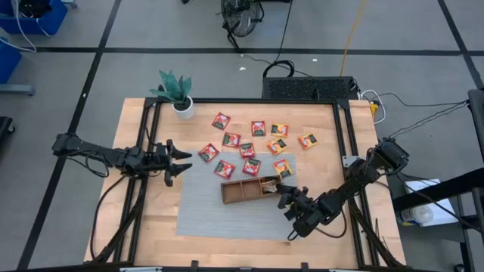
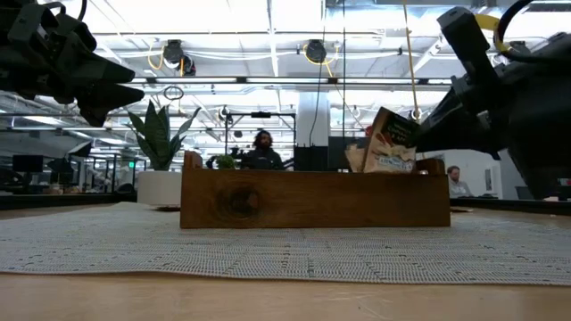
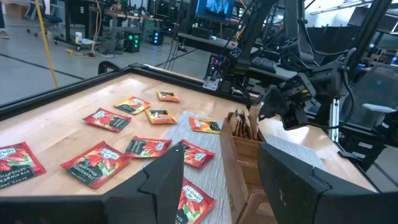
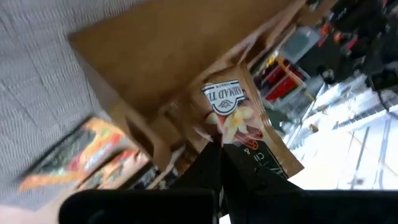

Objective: Pick & Place Tea
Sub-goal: Put the brown tea bag into the right compartment of the wood organizer

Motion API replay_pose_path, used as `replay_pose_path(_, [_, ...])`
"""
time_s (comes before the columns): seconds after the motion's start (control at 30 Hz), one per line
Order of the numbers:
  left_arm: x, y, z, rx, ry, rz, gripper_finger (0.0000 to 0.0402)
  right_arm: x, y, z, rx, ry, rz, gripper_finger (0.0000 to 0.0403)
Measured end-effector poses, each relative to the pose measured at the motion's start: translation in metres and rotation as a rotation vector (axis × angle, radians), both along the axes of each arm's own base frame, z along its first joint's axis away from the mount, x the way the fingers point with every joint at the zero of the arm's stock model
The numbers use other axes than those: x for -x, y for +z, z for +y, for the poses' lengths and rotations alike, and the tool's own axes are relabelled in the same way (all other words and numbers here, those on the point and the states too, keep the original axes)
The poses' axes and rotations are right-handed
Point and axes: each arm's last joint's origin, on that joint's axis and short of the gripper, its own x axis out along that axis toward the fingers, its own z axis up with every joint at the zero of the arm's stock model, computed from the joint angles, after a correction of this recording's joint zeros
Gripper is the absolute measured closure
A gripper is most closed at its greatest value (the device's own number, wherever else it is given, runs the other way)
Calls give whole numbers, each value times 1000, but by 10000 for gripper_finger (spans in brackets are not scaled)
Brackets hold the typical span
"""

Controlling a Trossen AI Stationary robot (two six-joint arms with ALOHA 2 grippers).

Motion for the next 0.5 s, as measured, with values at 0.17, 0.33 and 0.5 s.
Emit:
replay_pose_path(0.17, [0,0,0,0,0,0,197,-1,-2,3,-82,49,26,403])
replay_pose_path(0.33, [0,0,0,0,0,0,197,-2,-2,3,-113,59,32,403])
replay_pose_path(0.5, [0,0,0,0,0,0,197,-2,-2,3,-136,48,17,401])
